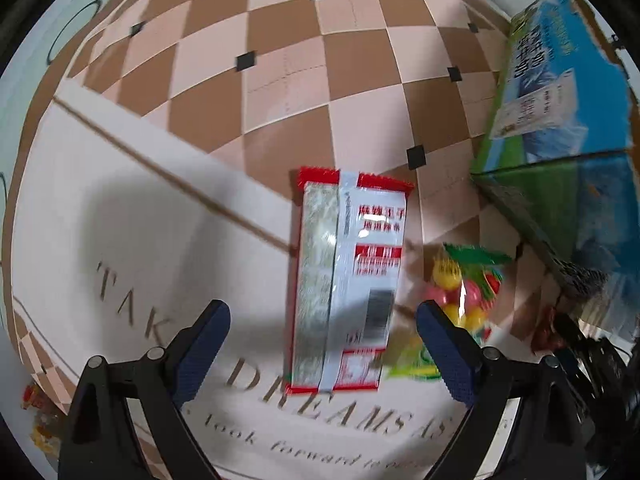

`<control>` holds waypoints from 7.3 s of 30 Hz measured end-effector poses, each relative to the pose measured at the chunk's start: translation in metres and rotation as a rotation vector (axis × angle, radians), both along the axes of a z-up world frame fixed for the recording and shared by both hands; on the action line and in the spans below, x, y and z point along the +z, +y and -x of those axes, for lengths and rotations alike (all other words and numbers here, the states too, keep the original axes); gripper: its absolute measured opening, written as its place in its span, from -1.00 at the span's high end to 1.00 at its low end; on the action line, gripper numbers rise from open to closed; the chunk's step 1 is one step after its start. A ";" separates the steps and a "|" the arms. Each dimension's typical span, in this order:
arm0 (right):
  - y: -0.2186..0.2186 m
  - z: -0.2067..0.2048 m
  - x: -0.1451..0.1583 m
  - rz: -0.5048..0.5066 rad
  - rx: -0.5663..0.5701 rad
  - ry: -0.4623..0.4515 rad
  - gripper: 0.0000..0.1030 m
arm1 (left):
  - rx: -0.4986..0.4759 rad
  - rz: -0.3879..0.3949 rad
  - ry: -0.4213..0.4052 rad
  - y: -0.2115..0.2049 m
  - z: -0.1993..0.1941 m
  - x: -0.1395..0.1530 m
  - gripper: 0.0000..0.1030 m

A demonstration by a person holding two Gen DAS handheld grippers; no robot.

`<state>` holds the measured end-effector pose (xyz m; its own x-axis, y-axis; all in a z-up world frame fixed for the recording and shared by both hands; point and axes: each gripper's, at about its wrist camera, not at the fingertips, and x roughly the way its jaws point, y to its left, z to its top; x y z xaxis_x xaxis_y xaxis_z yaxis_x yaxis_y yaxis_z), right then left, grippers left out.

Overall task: Organize snacks
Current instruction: 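Grasp the red-white Mala Wangzi strip with left tool while right tool grasps red triangular pack, then carry both packs over the box and open both tools to release them, then withdraw both open tools from the box, then grasp the watermelon candy bag with left tool while right tool grasps bread bun pack, then carry both packs over the box and open both tools to drop them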

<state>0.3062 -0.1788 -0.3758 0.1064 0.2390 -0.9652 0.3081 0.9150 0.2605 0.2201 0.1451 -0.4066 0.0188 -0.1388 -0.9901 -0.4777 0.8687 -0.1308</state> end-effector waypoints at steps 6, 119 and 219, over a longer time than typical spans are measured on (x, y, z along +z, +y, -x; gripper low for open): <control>0.009 0.016 0.000 -0.001 0.072 0.035 0.16 | -0.102 -0.091 0.014 -0.016 -0.011 -0.012 -0.85; -0.045 -0.021 0.197 0.229 0.272 -0.261 -0.85 | -0.446 -0.169 -0.482 -0.160 -0.067 0.229 -0.87; -0.028 0.103 0.040 -0.073 0.226 0.038 0.28 | -0.460 -0.036 -0.150 -0.214 0.032 0.097 0.02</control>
